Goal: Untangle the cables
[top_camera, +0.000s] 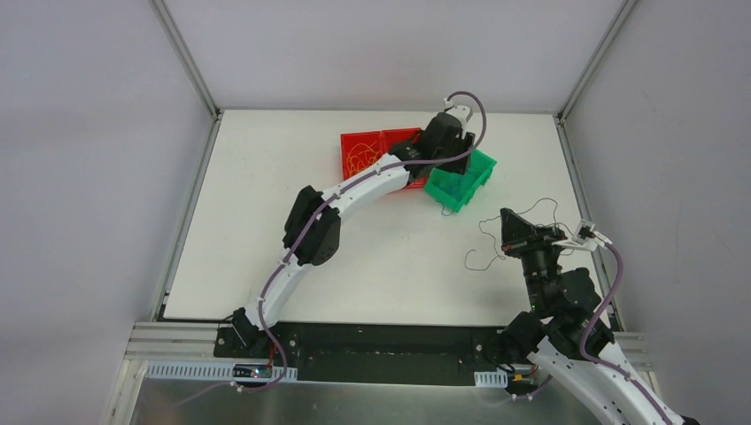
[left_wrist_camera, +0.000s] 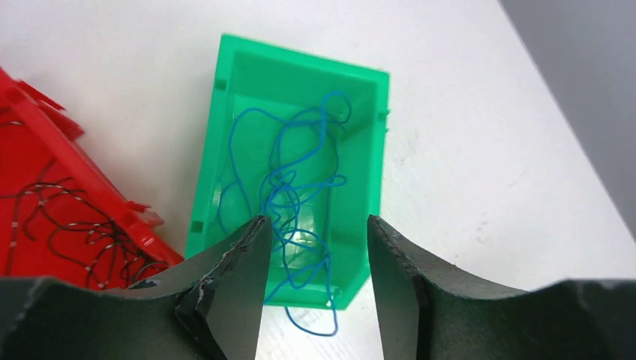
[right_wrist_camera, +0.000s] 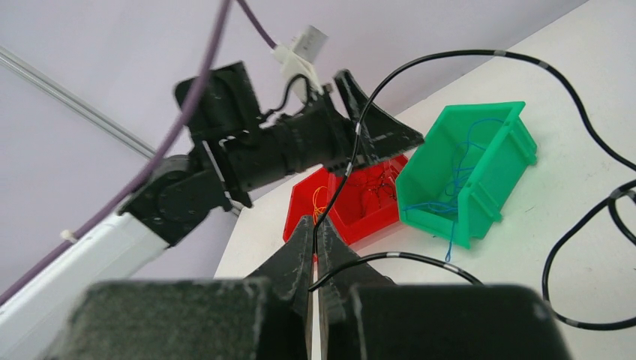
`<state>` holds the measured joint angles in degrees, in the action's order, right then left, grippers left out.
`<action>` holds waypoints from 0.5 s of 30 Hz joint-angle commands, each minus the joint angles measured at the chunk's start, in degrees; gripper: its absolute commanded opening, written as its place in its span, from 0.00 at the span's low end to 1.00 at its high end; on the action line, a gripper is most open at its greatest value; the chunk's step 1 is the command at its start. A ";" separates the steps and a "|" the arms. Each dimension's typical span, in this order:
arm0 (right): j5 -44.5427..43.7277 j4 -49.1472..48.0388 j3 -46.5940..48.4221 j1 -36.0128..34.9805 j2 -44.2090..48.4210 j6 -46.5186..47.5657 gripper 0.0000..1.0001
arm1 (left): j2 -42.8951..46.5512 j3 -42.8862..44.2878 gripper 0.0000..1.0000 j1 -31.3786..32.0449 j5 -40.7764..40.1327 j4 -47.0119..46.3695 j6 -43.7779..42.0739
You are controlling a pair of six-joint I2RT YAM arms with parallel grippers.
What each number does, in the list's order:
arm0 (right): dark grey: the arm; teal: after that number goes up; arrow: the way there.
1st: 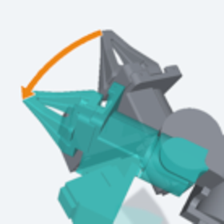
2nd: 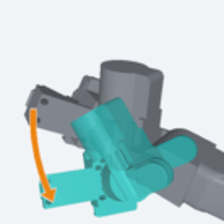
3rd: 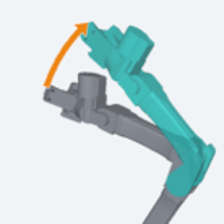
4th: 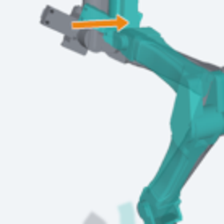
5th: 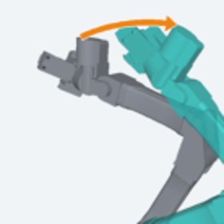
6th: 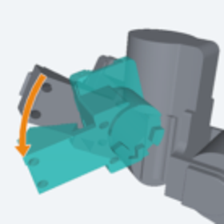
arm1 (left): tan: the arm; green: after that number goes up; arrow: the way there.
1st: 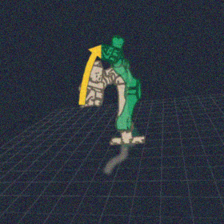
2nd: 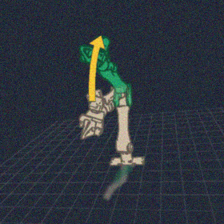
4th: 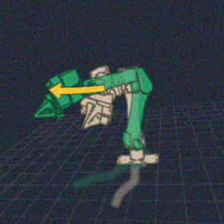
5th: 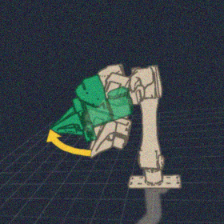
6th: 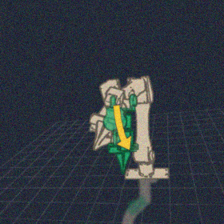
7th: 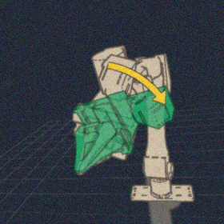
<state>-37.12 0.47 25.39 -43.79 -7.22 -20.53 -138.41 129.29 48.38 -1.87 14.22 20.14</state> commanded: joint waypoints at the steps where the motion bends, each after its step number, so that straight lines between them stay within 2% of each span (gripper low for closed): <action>1: -0.28 -1.59 -0.01 0.02 -0.56 0.29 0.00 | 10.21 -2.63 0.53 0.28 -0.20 -0.58 -2.14; 6: 1.73 -1.66 0.93 -0.05 -4.73 1.07 0.00 | 22.78 -10.76 0.63 0.23 -2.90 0.81 -4.57; 11: 5.85 -7.64 3.16 0.08 -15.66 3.04 0.00 | 40.30 -27.39 0.73 0.26 -6.32 0.74 -4.21; 15: 13.15 -13.72 9.73 0.15 -26.58 5.99 0.00 | 55.09 -40.73 0.79 0.27 -10.56 0.42 -1.17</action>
<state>-31.73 -3.51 27.75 -43.79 -26.44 -18.22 -95.42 97.51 48.38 -7.07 15.09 17.15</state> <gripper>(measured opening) 0.009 0.765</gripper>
